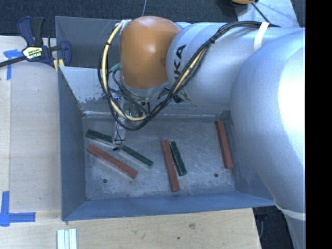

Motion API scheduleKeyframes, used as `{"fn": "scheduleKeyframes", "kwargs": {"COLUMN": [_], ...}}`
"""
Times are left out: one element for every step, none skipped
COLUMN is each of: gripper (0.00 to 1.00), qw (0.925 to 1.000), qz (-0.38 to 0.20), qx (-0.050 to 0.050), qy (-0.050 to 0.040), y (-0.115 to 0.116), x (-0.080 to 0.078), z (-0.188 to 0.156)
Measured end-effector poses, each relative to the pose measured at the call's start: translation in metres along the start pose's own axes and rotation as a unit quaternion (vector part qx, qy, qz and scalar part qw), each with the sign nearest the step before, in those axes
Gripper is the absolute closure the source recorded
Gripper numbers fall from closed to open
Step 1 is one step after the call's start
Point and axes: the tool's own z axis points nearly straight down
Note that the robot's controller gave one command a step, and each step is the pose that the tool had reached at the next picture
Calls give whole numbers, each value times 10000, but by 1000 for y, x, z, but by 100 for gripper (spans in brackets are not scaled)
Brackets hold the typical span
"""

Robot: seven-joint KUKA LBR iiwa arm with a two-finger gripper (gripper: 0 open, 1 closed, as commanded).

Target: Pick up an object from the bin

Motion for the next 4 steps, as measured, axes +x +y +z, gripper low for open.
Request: {"fn": "scheduleKeyframes", "kwargs": {"gripper": [0,100,0,0], "qw": [10000,10000,10000,10000], "qz": [15,-66,-59,-59], "qx": [-7,-13,-4,-3], "qy": [-40,-42,-29,-28], "y": [-1,-25,-26,-26], "x": [-2,51,52,52], "z": [-5,82,84,84]}}
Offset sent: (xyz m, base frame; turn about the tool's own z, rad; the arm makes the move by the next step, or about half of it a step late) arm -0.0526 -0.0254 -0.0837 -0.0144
